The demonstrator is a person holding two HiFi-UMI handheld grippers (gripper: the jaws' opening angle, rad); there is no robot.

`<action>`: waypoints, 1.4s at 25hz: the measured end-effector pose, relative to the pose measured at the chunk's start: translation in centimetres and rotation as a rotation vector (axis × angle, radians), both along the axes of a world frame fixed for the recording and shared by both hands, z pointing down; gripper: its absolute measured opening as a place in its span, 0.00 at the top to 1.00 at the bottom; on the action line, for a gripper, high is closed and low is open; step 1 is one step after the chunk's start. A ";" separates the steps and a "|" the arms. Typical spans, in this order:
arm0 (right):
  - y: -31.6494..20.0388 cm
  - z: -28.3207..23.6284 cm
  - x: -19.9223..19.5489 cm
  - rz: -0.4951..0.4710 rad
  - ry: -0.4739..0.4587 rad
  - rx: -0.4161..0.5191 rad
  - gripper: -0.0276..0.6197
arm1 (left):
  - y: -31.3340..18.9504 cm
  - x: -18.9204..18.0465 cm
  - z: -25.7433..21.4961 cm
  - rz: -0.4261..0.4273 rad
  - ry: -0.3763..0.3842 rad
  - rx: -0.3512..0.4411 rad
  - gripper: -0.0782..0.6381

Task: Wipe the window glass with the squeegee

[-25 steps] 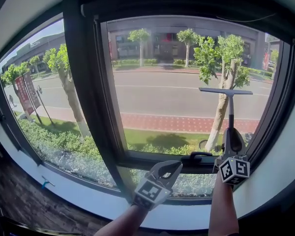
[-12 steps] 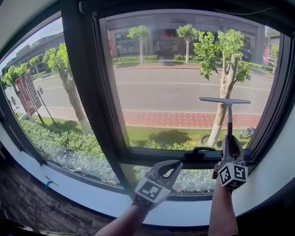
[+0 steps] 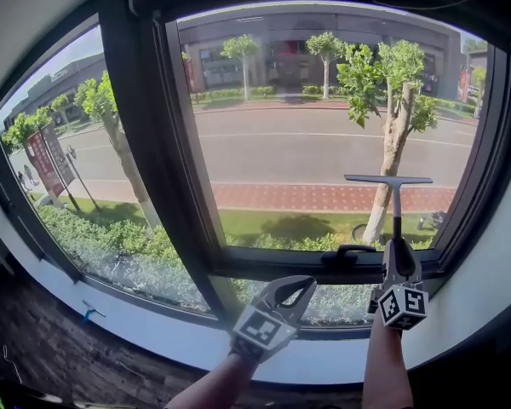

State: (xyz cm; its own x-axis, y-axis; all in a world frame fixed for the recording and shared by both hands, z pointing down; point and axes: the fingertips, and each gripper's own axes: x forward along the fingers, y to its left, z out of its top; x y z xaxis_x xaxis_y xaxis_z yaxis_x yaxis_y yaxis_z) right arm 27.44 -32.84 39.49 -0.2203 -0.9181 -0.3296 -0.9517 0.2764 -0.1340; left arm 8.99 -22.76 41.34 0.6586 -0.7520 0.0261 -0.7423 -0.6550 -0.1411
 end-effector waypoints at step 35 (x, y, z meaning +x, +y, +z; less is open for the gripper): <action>1.5 15.0 0.5 -0.017 0.005 -0.258 0.81 | 0.6 -0.3 5.0 -0.014 -0.038 -0.118 0.89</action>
